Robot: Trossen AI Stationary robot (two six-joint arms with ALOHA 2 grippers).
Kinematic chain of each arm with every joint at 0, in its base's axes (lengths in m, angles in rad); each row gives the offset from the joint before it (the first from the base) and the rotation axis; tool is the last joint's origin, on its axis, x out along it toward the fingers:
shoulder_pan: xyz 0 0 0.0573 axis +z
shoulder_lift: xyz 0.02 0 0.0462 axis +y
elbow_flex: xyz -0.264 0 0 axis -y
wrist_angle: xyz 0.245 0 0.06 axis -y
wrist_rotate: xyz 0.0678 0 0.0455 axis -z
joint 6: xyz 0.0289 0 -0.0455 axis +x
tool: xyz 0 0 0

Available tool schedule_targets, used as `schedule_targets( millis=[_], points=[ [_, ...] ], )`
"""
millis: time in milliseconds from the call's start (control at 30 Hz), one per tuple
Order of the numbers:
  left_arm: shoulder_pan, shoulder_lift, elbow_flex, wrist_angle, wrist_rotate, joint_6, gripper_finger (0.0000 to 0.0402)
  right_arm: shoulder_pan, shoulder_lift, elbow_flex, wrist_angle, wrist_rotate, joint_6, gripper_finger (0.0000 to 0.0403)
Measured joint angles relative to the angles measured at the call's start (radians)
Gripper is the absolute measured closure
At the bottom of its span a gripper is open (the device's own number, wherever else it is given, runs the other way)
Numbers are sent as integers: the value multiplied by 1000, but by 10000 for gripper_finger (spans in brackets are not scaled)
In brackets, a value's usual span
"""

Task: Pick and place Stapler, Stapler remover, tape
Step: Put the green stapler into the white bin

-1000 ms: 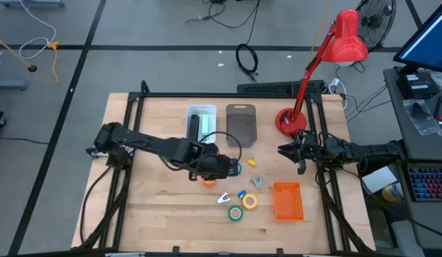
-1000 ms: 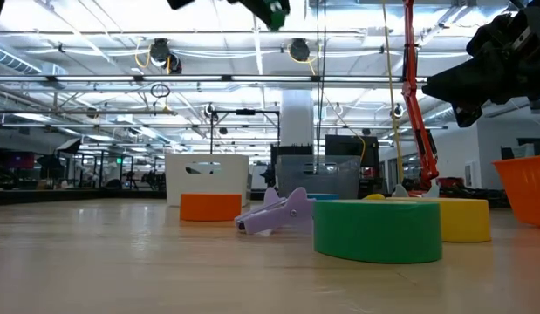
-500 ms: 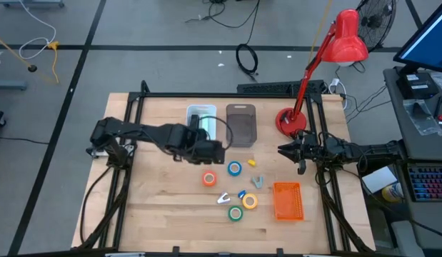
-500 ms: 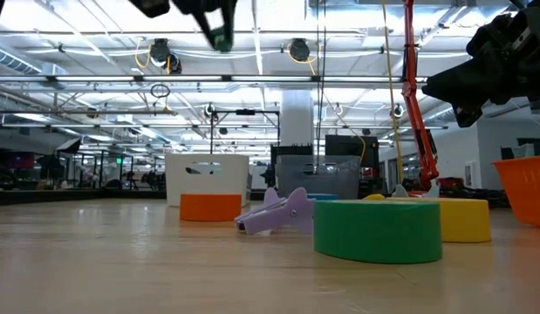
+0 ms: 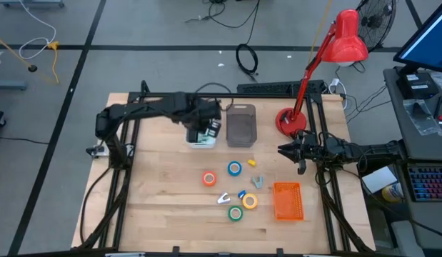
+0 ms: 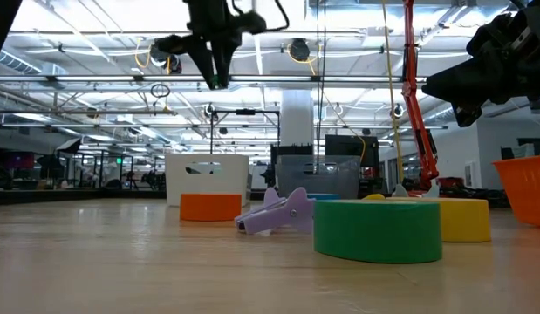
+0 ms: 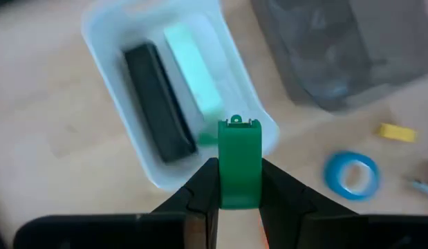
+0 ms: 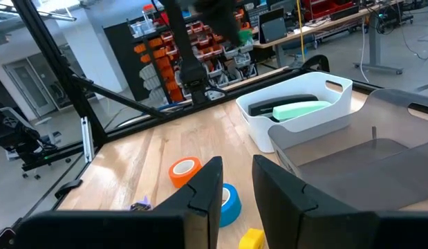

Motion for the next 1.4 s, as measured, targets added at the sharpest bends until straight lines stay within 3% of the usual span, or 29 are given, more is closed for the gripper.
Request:
schedule_targets(
  millis=[200, 533, 1000, 1400],
  points=[
    [106, 6, 0, 27, -56, 189, 331, 0, 0, 0, 2, 0, 0, 330],
    [220, 66, -1, 114, -59, 385, 329, 0, 0, 0, 4, 0, 0, 330],
    [285, 263, -1, 228, 59, 259, 330, 0, 0, 0, 5, 0, 5, 330],
    [265, 308, -28, 325, 106, 123, 315, 0, 0, 0, 5, 0, 4, 330]
  ],
)
